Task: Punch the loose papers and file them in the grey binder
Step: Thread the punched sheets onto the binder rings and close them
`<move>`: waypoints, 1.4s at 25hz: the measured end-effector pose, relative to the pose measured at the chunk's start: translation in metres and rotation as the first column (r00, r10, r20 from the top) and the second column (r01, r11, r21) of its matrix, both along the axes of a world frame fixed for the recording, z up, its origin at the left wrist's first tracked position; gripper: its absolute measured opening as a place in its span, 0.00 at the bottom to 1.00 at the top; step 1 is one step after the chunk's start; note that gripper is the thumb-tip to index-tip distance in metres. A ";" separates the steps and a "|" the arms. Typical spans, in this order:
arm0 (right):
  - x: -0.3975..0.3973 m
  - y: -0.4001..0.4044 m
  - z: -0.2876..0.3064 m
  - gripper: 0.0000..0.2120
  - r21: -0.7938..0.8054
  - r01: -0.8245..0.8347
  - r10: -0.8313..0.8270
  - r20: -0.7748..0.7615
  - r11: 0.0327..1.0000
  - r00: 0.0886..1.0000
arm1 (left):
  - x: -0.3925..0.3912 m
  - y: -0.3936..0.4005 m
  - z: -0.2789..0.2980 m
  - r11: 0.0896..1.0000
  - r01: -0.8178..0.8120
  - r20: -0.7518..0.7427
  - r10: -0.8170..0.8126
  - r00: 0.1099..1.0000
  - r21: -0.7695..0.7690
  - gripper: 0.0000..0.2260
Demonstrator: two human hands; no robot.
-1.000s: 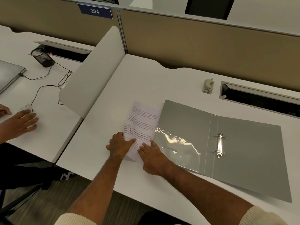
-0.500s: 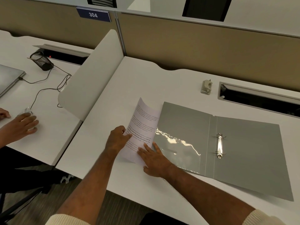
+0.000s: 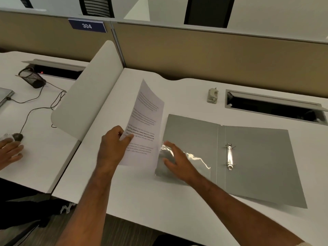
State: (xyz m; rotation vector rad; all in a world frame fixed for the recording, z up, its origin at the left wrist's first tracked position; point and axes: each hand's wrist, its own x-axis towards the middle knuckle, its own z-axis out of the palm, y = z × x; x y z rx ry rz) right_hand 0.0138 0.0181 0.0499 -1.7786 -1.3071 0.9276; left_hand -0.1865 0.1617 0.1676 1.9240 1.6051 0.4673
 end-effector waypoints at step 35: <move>0.232 -0.230 0.026 0.11 -0.111 0.683 -0.687 -0.232 0.722 0.688 | 0.260 -0.190 -0.103 0.762 0.354 0.370 -0.162 0.915 -0.542 0.14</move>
